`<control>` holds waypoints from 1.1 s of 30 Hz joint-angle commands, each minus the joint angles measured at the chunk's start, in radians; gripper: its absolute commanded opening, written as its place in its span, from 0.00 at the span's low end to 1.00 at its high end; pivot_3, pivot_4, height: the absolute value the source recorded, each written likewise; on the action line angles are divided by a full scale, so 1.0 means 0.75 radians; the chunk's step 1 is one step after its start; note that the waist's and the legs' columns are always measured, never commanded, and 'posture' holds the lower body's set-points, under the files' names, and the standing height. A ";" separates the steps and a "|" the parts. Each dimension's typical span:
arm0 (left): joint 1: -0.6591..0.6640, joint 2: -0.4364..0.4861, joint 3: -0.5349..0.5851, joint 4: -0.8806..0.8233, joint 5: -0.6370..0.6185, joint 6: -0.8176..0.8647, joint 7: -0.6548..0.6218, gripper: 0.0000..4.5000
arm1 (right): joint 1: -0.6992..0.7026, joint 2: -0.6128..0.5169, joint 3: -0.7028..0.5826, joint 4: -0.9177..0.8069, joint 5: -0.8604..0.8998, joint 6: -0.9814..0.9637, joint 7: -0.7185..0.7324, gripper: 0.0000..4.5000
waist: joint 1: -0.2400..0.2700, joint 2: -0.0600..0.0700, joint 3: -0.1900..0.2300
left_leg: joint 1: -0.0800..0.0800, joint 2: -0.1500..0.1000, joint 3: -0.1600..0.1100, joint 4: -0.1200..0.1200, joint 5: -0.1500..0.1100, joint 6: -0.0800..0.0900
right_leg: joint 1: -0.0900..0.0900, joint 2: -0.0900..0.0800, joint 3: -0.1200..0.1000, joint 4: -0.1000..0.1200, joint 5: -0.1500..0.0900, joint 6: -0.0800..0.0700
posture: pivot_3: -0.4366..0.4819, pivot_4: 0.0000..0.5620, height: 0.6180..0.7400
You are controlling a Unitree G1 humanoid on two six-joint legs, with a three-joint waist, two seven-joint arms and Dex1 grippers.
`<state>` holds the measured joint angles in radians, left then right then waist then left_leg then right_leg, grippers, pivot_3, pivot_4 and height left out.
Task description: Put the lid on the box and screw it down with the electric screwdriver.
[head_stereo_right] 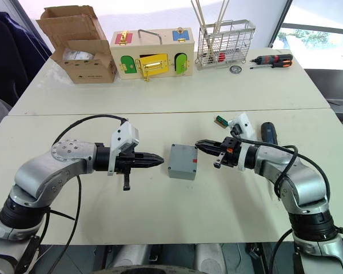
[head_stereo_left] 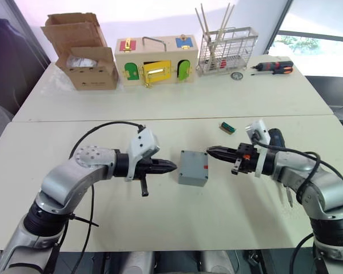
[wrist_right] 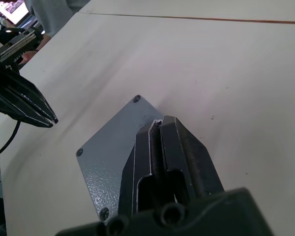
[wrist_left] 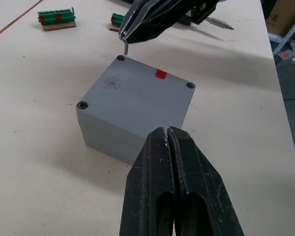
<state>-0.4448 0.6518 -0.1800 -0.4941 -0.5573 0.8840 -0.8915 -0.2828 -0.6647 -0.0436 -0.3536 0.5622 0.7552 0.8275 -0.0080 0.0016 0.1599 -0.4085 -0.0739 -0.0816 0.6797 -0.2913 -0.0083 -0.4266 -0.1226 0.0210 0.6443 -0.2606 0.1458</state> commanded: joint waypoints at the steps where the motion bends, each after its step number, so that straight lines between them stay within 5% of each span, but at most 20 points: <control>1: -0.019 0.012 0.006 -0.028 -0.003 -0.015 0.004 0.00 | -0.014 0.013 0.007 -0.021 -0.001 -0.036 -0.004 0.02 | 0.000 0.000 0.000 | 0.000 0.000 0.000 0.000 0.000 0.000 | 0.000 0.000 0.000 0.000 0.000 0.000 | 0.48 0.27 0.92; 33: -0.016 -0.001 -0.005 -0.020 0.006 -0.032 0.038 0.00 | -0.010 0.001 -0.004 0.033 0.002 -0.038 -0.004 0.02 | 0.000 0.000 0.000 | 0.000 0.000 0.000 0.000 0.000 0.000 | 0.000 0.000 0.000 0.000 0.000 0.000 | 0.48 0.27 0.92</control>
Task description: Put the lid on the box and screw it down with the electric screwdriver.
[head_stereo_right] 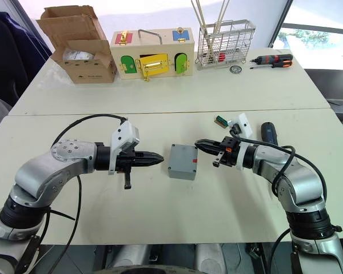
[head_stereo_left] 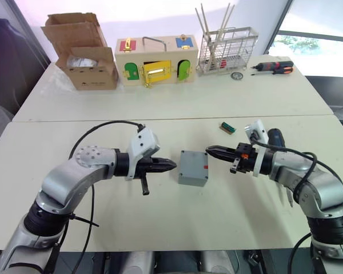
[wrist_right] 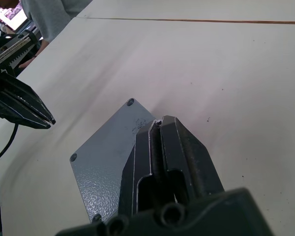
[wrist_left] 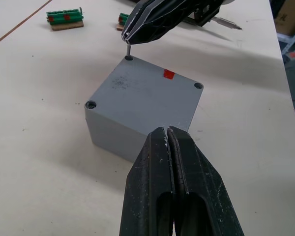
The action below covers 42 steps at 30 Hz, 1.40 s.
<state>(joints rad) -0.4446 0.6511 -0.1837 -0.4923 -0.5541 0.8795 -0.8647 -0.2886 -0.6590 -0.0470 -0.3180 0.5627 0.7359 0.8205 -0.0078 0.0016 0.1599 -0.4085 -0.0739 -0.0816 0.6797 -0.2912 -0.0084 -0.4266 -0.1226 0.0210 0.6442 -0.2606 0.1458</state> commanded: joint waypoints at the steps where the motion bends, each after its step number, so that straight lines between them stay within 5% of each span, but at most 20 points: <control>1: -0.016 0.000 0.000 -0.023 0.003 -0.026 0.003 0.00 | 0.000 -0.008 0.004 -0.012 -0.001 -0.013 0.007 0.02 | 0.000 0.000 0.000 | 0.000 0.000 0.000 0.000 0.000 0.000 | 0.000 0.000 0.000 0.000 0.000 0.000 | 0.48 0.27 0.92; 22: -0.024 -0.003 -0.004 -0.020 0.009 -0.032 0.005 0.00 | 0.010 -0.017 0.051 0.029 -0.077 -0.068 0.036 0.02 | 0.000 0.000 0.000 | 0.000 0.000 0.000 0.000 0.000 0.000 | 0.000 0.000 0.000 0.000 0.000 0.000 | 0.48 0.27 0.92; 29: -0.028 -0.007 -0.005 -0.022 0.008 -0.034 0.005 0.00 | 0.001 -0.033 0.051 0.033 -0.094 -0.082 0.058 0.78 | 0.000 0.000 0.000 | 0.000 0.000 0.000 0.000 0.000 0.000 | 0.000 0.000 0.000 0.000 0.000 0.000 | 0.48 0.27 0.92; 32: -0.033 -0.011 -0.009 -0.019 0.009 -0.036 0.005 0.00 | -0.002 -0.044 0.043 0.033 -0.095 -0.086 0.063 1.00 | 0.000 0.000 0.000 | 0.000 0.000 0.000 0.000 0.000 0.000 | 0.000 0.000 0.000 0.000 0.000 0.000 | 0.48 0.27 0.92; 42: -0.184 -0.126 -0.067 0.007 -0.009 -0.082 -0.037 0.00 | -0.279 -0.280 -0.389 0.152 0.136 0.195 -0.005 1.00 | 0.028 0.000 0.000 | 0.000 0.000 0.001 0.001 0.000 0.000 | 0.001 0.000 0.000 -0.002 0.000 0.000 | 0.48 0.27 0.92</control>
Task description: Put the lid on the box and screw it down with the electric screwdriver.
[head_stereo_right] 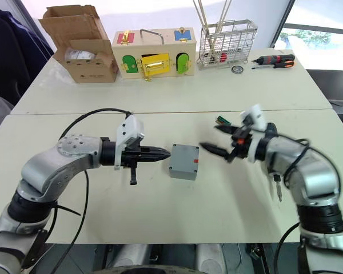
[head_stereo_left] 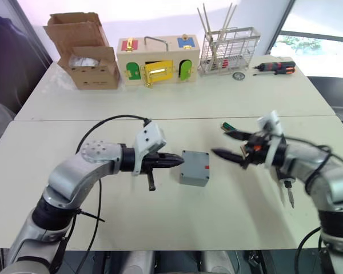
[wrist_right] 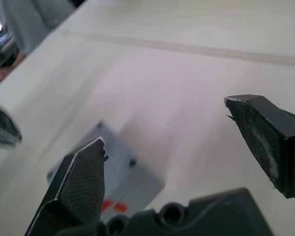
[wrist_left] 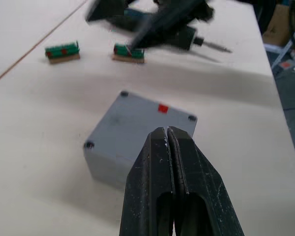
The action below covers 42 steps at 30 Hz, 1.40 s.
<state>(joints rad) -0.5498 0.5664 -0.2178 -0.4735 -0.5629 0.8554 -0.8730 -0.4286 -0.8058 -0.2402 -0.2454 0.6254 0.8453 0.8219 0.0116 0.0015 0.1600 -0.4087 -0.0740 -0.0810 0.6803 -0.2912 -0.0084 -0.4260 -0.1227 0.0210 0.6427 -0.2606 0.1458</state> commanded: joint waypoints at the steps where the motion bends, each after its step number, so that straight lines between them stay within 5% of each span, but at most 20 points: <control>1: -0.056 -0.021 -0.035 -0.016 0.010 -0.063 -0.033 0.00 | -0.133 -0.123 -0.146 0.096 0.041 0.055 -0.010 1.00 | 0.002 0.000 0.000 | 0.000 0.000 0.000 0.000 0.000 0.000 | 0.000 0.000 0.000 -0.001 0.000 0.000 | 0.48 0.27 0.92; 8: -0.091 -0.057 -0.125 -0.034 0.059 -0.196 -0.106 0.00 | -0.325 -0.579 0.130 0.382 -0.076 0.411 0.118 1.00 | 0.001 0.001 0.000 | 0.000 0.001 0.002 -0.002 0.000 0.001 | 0.003 0.000 0.000 -0.008 0.000 0.000 | 0.48 0.27 0.92; 16: -0.051 -0.067 -0.224 -0.033 0.139 -0.327 -0.159 0.00 | -0.352 -0.849 0.551 0.445 -0.036 0.797 0.412 1.00 | -0.002 0.003 0.001 | -0.001 0.002 0.005 -0.002 -0.004 0.007 | 0.002 0.000 0.002 -0.012 0.000 0.000 | 0.48 0.27 0.92; 24: 0.010 -0.174 -0.263 -0.087 0.188 -0.297 -0.019 0.00 | -0.495 -0.754 0.815 0.625 -0.190 0.817 0.443 1.00 | 0.000 0.003 0.001 | -0.001 0.001 0.007 0.001 -0.003 0.006 | 0.002 -0.001 0.002 -0.011 0.000 0.000 | 0.48 0.27 0.92; 37: 0.051 -0.175 -0.254 -0.139 0.195 -0.247 0.096 0.00 | -0.770 -0.471 1.145 1.147 -0.505 0.690 0.535 1.00 | 0.000 0.003 0.001 | -0.001 0.000 0.007 0.001 -0.003 0.005 | 0.003 -0.001 0.002 -0.012 0.000 0.000 | 0.48 0.27 0.92; 42: 0.071 -0.171 -0.245 -0.163 0.193 -0.225 0.135 0.00 | -0.766 -0.444 1.268 1.136 -0.598 0.619 0.650 1.00 | 0.001 0.003 0.001 | -0.001 0.000 0.007 0.001 -0.003 0.005 | 0.002 -0.001 0.002 -0.012 0.000 0.000 | 0.48 0.27 0.92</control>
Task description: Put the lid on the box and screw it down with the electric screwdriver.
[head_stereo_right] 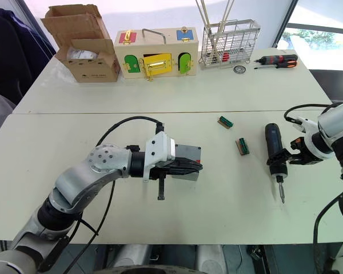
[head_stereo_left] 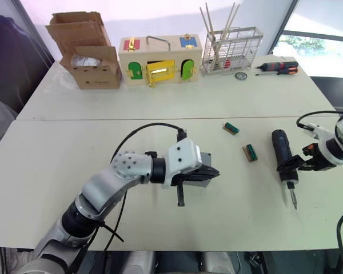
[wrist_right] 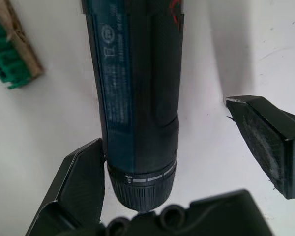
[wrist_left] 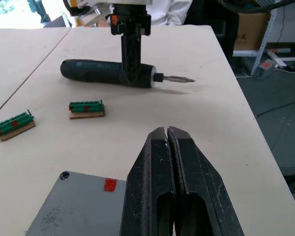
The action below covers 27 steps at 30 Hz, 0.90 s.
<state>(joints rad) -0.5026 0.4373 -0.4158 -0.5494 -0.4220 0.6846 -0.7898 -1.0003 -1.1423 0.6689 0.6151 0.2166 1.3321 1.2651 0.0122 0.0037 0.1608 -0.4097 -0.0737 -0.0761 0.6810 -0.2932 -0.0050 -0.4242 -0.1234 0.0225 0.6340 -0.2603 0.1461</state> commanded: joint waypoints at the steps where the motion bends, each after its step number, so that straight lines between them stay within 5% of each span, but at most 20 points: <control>1: 0.009 -0.001 0.018 -0.066 0.004 0.008 0.032 0.00 | 0.003 0.012 0.065 -0.011 -0.070 -0.036 0.067 0.95 | 0.001 -0.001 0.000 | 0.000 0.000 0.000 0.000 0.000 0.000 | 0.000 0.000 0.000 0.000 0.000 0.000 | 0.48 0.27 0.92; 10: 0.034 0.015 0.018 -0.090 0.001 0.024 0.060 0.00 | 0.105 -0.027 0.122 -0.166 -0.144 -0.053 0.185 0.42 | 0.005 -0.002 -0.001 | 0.000 0.000 -0.003 0.000 0.000 0.000 | 0.001 0.001 -0.002 0.000 0.000 0.000 | 0.48 0.27 0.92; 20: -0.002 0.023 0.019 -0.012 0.016 -0.026 0.018 0.00 | 0.252 -0.102 0.001 -0.293 -0.196 -0.170 0.173 0.42 | 0.012 -0.005 -0.002 | 0.000 0.000 -0.008 0.001 0.000 -0.001 | 0.007 0.000 -0.007 -0.002 0.000 0.000 | 0.48 0.27 0.92; 27: -0.085 0.085 0.109 0.191 0.014 -0.101 -0.103 0.00 | -0.092 -0.045 -0.380 -0.133 -0.142 -0.236 0.074 0.42 | -0.015 0.007 0.004 | 0.001 -0.001 -0.001 0.002 0.001 -0.002 | 0.003 -0.001 -0.001 -0.001 0.001 0.001 | 0.48 0.27 0.92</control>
<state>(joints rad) -0.5415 0.4904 -0.3881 -0.4271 -0.4055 0.6383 -0.8465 -0.9629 -1.1479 0.5251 0.5237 0.0869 1.1505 1.3434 0.0008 0.0089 0.1636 -0.4097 -0.0747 -0.0753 0.6815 -0.2926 -0.0063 -0.4246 -0.1241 0.0229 0.6342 -0.2597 0.1470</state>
